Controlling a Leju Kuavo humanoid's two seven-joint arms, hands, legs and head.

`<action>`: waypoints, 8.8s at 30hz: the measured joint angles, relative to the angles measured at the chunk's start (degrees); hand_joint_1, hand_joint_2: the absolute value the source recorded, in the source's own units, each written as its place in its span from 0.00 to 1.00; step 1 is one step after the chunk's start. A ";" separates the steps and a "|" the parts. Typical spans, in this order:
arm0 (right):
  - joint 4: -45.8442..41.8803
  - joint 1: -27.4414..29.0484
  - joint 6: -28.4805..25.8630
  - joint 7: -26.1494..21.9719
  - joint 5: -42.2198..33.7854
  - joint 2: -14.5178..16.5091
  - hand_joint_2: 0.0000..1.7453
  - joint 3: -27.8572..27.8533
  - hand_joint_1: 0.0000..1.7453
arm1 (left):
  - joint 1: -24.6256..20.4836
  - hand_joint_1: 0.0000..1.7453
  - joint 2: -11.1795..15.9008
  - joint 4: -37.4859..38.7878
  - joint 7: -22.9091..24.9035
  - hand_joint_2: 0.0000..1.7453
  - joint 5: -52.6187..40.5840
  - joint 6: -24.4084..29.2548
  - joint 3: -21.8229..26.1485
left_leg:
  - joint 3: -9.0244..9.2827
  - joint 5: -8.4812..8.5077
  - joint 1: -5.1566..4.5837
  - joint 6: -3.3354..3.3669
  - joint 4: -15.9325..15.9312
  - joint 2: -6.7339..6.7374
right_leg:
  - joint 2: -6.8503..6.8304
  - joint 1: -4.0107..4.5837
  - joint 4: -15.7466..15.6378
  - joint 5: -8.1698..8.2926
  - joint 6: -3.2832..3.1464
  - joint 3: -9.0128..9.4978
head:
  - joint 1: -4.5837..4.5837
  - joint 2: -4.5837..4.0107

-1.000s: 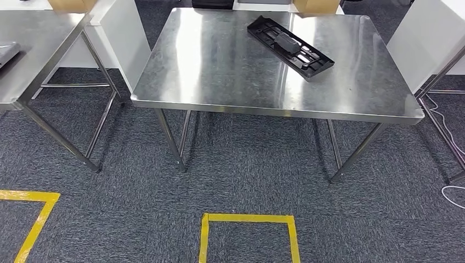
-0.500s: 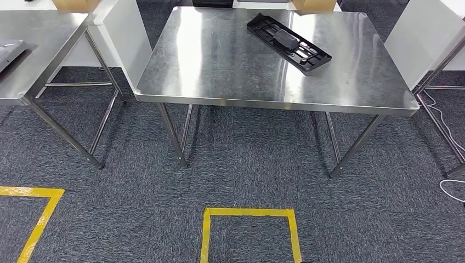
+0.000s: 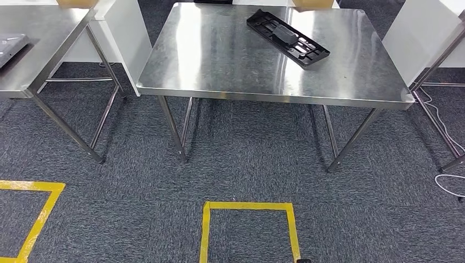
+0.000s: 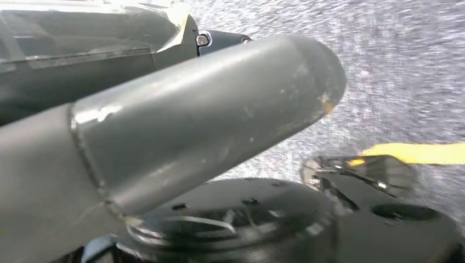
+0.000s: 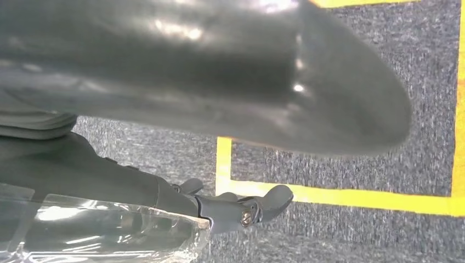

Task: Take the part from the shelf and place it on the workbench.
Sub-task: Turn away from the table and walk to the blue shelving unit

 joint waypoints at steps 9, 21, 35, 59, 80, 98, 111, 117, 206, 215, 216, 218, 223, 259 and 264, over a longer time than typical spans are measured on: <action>0.00 0.09 -0.02 0.47 -0.03 -0.55 0.00 0.60 0.00 | 0.17 0.00 -0.49 0.00 0.01 0.00 0.39 0.51 0.34 | -3.44 3.55 -0.03 1.69 -0.69 0.62 | 0.07 -0.17 13.33 -8.04 0.76 -3.68 | 0.30 0.00; 0.00 -0.17 0.24 0.56 -0.02 -0.77 0.00 0.73 0.00 | 0.32 0.00 -0.60 -0.02 -0.34 0.00 0.06 0.01 0.35 | -9.63 -4.64 0.56 -2.02 12.88 0.26 | -0.03 -0.48 -1.07 -2.28 -2.05 2.87 | -0.09 0.00; 0.00 -0.01 0.39 0.64 -0.08 -0.83 0.00 0.73 0.00 | 0.22 0.00 -0.43 -0.02 -0.60 0.00 0.00 -0.17 0.33 | -1.47 1.92 0.35 1.68 -0.92 0.51 | 0.07 -0.01 7.54 -5.57 0.00 -3.36 | 0.17 0.00; 0.00 1.57 0.86 -1.54 -3.24 -0.78 0.00 0.24 0.00 | 0.16 0.00 0.14 -0.02 -0.97 0.00 -1.00 -2.77 -0.09 | 0.04 -0.63 0.38 -0.95 0.77 0.17 | -0.01 0.05 0.17 -1.79 -1.16 1.08 | -0.22 0.00; 0.00 2.06 0.72 -1.55 -4.33 -0.61 0.00 -0.40 0.00 | 0.85 0.00 -2.55 0.00 -4.38 0.00 -0.15 -1.78 -0.06 | -6.53 0.00 0.23 -1.29 4.99 0.52 | -0.05 -0.78 -1.18 -3.33 -1.70 3.75 | 0.17 0.00; 0.00 2.40 0.11 -2.30 -5.81 -0.22 0.00 -1.68 0.00 | 1.15 0.00 -1.85 -0.02 -4.99 0.00 -0.92 -3.18 -0.10 | -2.19 2.55 0.20 1.72 -1.02 0.78 | 0.05 0.00 14.90 -9.54 -0.49 -5.65 | 0.50 0.00; 0.01 2.35 0.07 -2.44 -5.98 -0.19 0.00 -2.25 0.00 | 1.35 0.00 -1.73 -0.02 -5.09 0.00 -1.03 -3.19 -0.14 | -7.06 -0.88 0.31 -1.66 6.08 0.52 | -0.08 -0.64 -1.64 -3.02 -1.98 4.22 | 0.22 0.00; 0.01 2.57 0.37 -2.44 -6.29 -0.19 0.00 -2.36 0.00 | 1.45 0.00 -1.60 -0.02 -5.08 0.00 -1.27 -3.24 -0.61 | -6.29 -2.83 0.65 -1.97 10.90 0.48 | -0.07 -0.38 -1.43 -2.11 -2.10 3.08 | 0.15 0.00; 0.09 2.26 2.27 -2.03 -4.10 -0.31 0.00 -2.14 0.00 | 1.59 0.00 -1.88 -0.15 -3.90 0.00 -1.34 -2.10 -1.09 | -8.08 3.04 1.60 -2.23 4.14 -2.31 | 0.78 -1.18 0.94 -4.76 -0.72 3.55 | 0.54 0.00; 0.09 2.45 2.34 -2.01 -4.40 -0.25 0.00 -2.16 0.00 | 1.62 0.00 -1.74 -0.17 -4.23 0.00 -1.81 -2.42 -1.20 | -4.26 0.97 0.30 0.11 4.11 2.98 | -4.41 0.45 1.03 -4.43 -1.34 2.88 | 0.46 0.00; 0.09 2.44 2.34 -1.98 -4.44 -0.23 0.00 -2.16 0.00 | 1.55 0.00 -1.72 -0.17 -4.23 0.00 -1.87 -2.44 -1.28 | -3.37 1.22 -0.07 0.42 2.32 3.64 | -4.87 0.53 1.03 -4.46 -1.25 2.88 | 0.47 0.00; 0.09 2.42 2.34 -1.90 -4.50 -0.22 0.00 -2.17 0.00 | 1.57 0.00 -1.70 -0.17 -4.20 0.00 -1.89 -2.49 -1.54 | -3.39 1.31 -0.48 0.60 1.62 3.10 | -5.90 0.57 0.90 -4.49 -0.90 2.98 | 0.45 0.00; 0.09 2.49 2.34 -1.73 -4.50 -0.33 0.00 -2.16 0.00 | 1.52 0.00 -1.86 -0.18 -4.14 0.00 -1.91 -2.55 -2.04 | -3.17 2.84 0.09 1.57 -0.10 0.24 | -1.15 0.36 10.50 -9.80 -0.96 -1.30 | 0.62 0.00; 0.13 2.70 3.04 -1.20 -4.29 -0.66 0.00 -2.15 0.00 | 1.29 0.00 -2.02 -0.26 -3.13 0.00 -1.95 -3.23 -2.13 | -3.79 3.20 0.05 1.17 0.53 -4.55 | 0.85 -0.25 10.19 -8.37 1.22 -1.32 | 0.40 0.00; 0.13 2.49 3.13 -1.18 -4.59 -0.74 0.00 -2.16 0.00 | 1.27 0.00 -1.96 -0.26 -3.26 0.00 -2.21 -3.51 -2.38 | -4.35 2.93 -0.18 -0.12 1.26 -7.24 | 2.60 -0.27 1.36 -4.12 -0.03 2.11 | 0.52 0.00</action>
